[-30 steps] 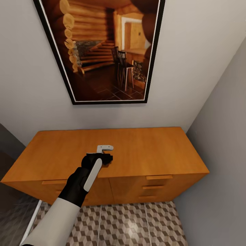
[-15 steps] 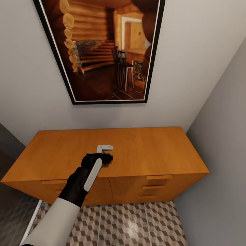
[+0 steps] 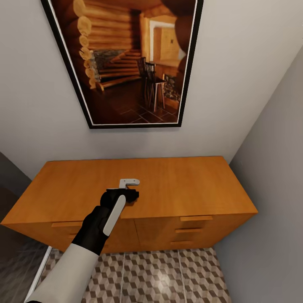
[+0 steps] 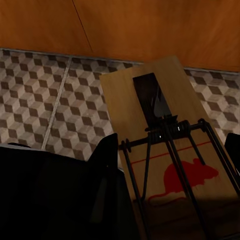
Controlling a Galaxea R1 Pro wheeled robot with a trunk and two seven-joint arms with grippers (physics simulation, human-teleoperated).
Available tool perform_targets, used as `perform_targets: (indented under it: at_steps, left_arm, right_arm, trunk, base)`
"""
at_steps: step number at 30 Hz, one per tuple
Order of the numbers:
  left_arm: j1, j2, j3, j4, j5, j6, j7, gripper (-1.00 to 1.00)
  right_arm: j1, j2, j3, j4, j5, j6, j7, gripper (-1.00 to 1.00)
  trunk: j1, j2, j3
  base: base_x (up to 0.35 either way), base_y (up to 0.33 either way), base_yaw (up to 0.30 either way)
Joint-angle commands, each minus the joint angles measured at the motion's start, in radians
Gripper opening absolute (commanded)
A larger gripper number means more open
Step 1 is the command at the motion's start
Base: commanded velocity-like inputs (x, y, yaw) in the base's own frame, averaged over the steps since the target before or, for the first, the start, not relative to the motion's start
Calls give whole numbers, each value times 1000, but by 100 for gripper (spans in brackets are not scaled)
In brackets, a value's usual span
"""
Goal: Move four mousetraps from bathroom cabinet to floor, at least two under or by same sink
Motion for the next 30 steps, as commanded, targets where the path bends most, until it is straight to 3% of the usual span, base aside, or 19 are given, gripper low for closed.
perform_targets:
  at_steps: [1,6,7,30]
  left_arm:
    - [-1,0,-1,15,16,1,11,100]
    - [1,0,-1,15,16,0,11,100]
    - [2,0,-1,15,16,0,11,-100]
    - [6,0,-1,17,16,0,11,-100]
  right_arm:
    - [-1,0,7,1,-9,-3,4,-100]
    - [-1,0,7,1,-9,-3,4,-100]
    - [-1,0,7,1,-9,-3,4,-100]
    - [-1,0,7,1,-9,-3,4,-100]
  trunk:
    - [1,-1,-2]
    - [1,-1,-2]
    - [1,-1,-2]
    - [1,-1,-2]
  base:
    - [0,0,0]
    - [0,0,0]
    - [0,0,0]
    - [0,0,0]
